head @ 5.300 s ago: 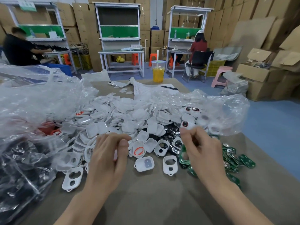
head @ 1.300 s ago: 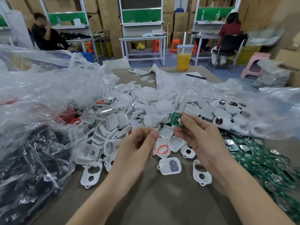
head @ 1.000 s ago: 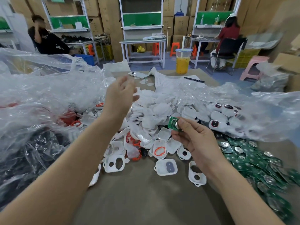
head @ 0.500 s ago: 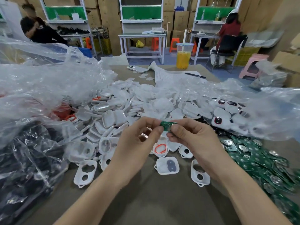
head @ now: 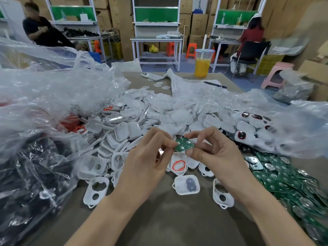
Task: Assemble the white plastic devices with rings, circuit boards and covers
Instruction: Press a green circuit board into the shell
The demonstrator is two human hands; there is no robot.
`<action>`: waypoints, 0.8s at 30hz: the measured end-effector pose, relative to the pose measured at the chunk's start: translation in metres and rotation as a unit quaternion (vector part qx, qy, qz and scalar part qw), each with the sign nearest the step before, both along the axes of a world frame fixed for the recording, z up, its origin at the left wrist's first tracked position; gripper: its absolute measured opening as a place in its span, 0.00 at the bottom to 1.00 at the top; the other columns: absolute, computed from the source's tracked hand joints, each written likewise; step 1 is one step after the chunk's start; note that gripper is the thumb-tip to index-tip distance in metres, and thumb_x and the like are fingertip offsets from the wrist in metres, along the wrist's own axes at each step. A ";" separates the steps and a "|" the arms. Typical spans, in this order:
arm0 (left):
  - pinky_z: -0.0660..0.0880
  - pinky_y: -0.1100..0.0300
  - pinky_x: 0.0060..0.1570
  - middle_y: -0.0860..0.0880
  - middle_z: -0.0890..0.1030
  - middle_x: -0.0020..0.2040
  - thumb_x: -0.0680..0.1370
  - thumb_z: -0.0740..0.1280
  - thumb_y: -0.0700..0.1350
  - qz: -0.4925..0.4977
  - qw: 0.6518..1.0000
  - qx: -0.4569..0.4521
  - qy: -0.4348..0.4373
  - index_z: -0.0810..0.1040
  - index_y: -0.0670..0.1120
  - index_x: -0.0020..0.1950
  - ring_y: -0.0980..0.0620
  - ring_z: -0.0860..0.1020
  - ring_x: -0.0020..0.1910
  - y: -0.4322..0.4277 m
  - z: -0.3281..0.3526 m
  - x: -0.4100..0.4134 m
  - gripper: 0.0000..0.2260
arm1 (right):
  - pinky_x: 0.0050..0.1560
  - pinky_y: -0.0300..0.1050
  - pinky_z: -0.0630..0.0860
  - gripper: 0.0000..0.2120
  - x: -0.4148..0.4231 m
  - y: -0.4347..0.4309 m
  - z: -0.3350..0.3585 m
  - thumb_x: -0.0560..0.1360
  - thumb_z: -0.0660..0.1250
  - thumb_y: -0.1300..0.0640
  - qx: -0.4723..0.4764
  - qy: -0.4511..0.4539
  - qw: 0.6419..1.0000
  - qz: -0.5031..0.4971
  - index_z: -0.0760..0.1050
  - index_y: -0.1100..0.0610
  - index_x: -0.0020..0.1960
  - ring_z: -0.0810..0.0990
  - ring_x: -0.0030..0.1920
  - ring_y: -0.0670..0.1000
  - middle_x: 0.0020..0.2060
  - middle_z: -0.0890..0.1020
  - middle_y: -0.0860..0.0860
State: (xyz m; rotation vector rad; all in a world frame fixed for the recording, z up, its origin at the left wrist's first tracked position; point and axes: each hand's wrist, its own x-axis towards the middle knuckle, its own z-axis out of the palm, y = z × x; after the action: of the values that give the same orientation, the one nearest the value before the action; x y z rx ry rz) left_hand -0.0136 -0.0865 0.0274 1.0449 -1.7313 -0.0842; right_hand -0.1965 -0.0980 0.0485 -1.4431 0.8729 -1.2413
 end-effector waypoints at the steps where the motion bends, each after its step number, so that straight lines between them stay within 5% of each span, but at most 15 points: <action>1: 0.71 0.60 0.33 0.58 0.76 0.48 0.78 0.69 0.39 0.002 1.000 -0.003 -0.004 0.77 0.46 0.45 0.55 0.74 0.35 0.000 0.000 0.000 0.04 | 0.49 0.38 0.79 0.14 0.000 0.000 0.001 0.67 0.77 0.63 0.005 -0.001 1.000 0.000 0.77 0.47 0.39 0.86 0.50 0.51 0.52 0.86 0.49; 6: 0.71 0.57 0.33 0.58 0.75 0.49 0.79 0.68 0.41 0.005 1.000 -0.001 -0.007 0.77 0.46 0.45 0.53 0.74 0.36 0.000 0.000 -0.001 0.03 | 0.46 0.43 0.80 0.12 -0.001 0.001 0.002 0.65 0.78 0.54 0.011 0.042 0.999 -0.005 0.80 0.44 0.47 0.85 0.48 0.53 0.51 0.86 0.47; 9: 0.71 0.65 0.34 0.58 0.76 0.48 0.80 0.69 0.43 -0.005 1.000 0.008 0.001 0.78 0.48 0.48 0.56 0.76 0.37 0.001 0.001 -0.001 0.02 | 0.44 0.51 0.77 0.09 -0.001 0.001 -0.001 0.72 0.76 0.53 0.001 0.097 0.995 -0.024 0.82 0.40 0.49 0.83 0.45 0.57 0.46 0.87 0.48; 12: 0.69 0.73 0.39 0.59 0.76 0.49 0.80 0.69 0.42 -0.021 0.999 0.030 0.036 0.77 0.54 0.51 0.60 0.77 0.41 0.005 0.003 -0.004 0.06 | 0.50 0.44 0.81 0.07 0.000 0.003 -0.001 0.72 0.74 0.44 -0.017 0.093 0.995 -0.011 0.83 0.41 0.50 0.85 0.45 0.49 0.45 0.87 0.47; 14: 0.70 0.73 0.42 0.60 0.77 0.50 0.80 0.69 0.42 -0.035 0.996 0.050 0.064 0.76 0.60 0.51 0.58 0.79 0.45 0.007 0.006 -0.007 0.11 | 0.48 0.40 0.80 0.09 0.001 0.003 -0.001 0.70 0.74 0.42 -0.014 0.085 0.996 -0.006 0.84 0.42 0.49 0.85 0.43 0.52 0.42 0.87 0.50; 18: 0.71 0.72 0.43 0.59 0.79 0.51 0.79 0.67 0.44 -0.075 0.983 0.117 0.119 0.77 0.63 0.51 0.58 0.80 0.46 0.010 0.011 -0.009 0.12 | 0.44 0.47 0.76 0.10 -0.001 0.001 -0.005 0.67 0.74 0.41 0.004 0.103 0.995 -0.001 0.85 0.42 0.47 0.80 0.38 0.57 0.38 0.84 0.59; 24: 0.71 0.74 0.47 0.58 0.79 0.51 0.80 0.65 0.41 -0.083 0.986 0.121 0.076 0.82 0.62 0.53 0.56 0.79 0.54 0.010 0.010 -0.007 0.15 | 0.42 0.38 0.77 0.11 0.001 0.001 -0.006 0.70 0.75 0.39 0.008 0.095 0.995 0.021 0.85 0.43 0.48 0.80 0.38 0.47 0.37 0.85 0.48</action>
State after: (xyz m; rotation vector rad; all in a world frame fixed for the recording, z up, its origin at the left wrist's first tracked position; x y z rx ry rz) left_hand -0.0210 -0.0768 0.0375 1.0371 -1.6942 -0.4791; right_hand -0.1959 -0.0973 0.0424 -1.5778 0.9733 -1.0755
